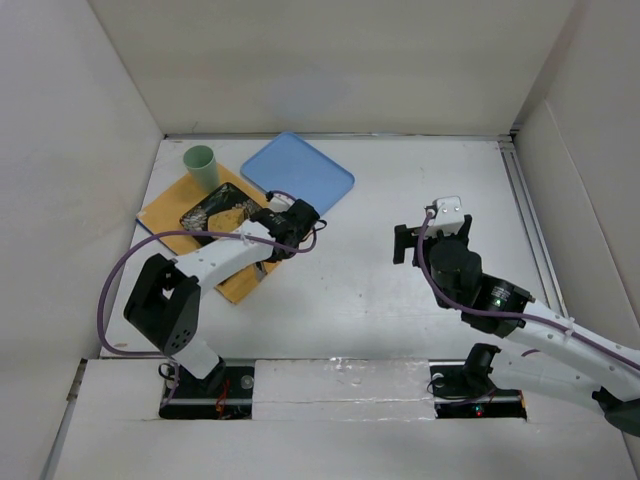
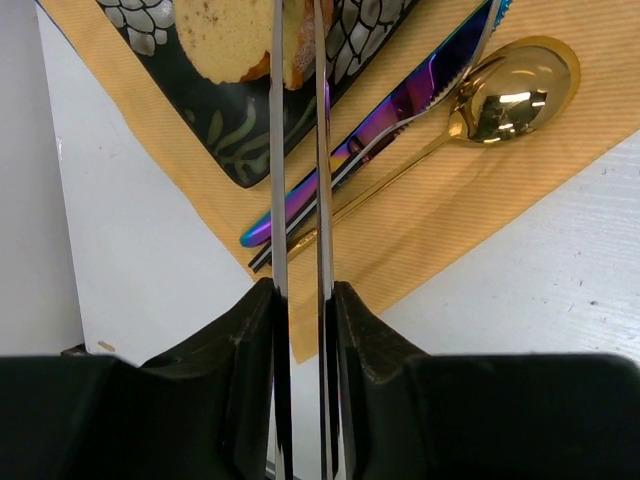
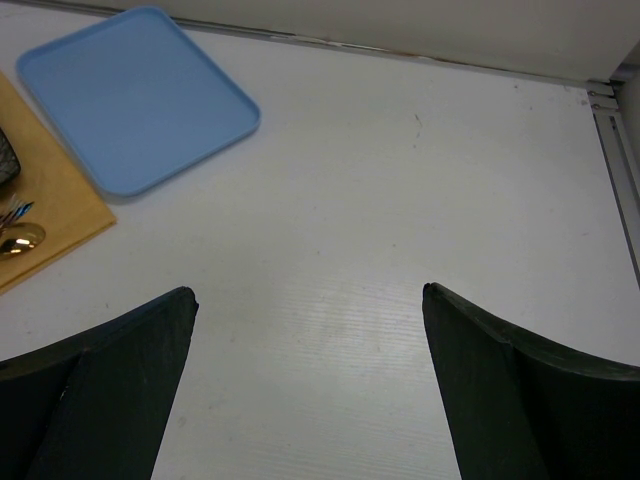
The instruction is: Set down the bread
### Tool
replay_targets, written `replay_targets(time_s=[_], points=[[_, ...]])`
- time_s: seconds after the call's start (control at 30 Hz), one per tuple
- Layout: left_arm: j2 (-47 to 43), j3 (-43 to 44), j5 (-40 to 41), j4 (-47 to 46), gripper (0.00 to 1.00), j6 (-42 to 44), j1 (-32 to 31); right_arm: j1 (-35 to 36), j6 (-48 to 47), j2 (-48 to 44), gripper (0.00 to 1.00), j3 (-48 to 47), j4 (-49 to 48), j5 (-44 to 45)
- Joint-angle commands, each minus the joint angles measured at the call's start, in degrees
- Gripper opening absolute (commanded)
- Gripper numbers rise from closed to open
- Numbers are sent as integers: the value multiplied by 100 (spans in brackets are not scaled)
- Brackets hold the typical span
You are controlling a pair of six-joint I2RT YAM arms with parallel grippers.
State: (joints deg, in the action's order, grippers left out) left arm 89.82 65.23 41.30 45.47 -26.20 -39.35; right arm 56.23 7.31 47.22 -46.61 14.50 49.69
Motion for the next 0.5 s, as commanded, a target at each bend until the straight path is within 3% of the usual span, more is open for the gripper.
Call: replay_targets(time_s=[0.0,0.27,0.47], points=[[0,-37,89,14,24,44,7,-42,-28,-152,100,-76,-97,49],[-52,68,220,137,33,27,7,-42,-37,-187,100,-50,-114,49],[-140,148,203,85,35,79,7,-42,-37,-178,100,-68,-88,58]])
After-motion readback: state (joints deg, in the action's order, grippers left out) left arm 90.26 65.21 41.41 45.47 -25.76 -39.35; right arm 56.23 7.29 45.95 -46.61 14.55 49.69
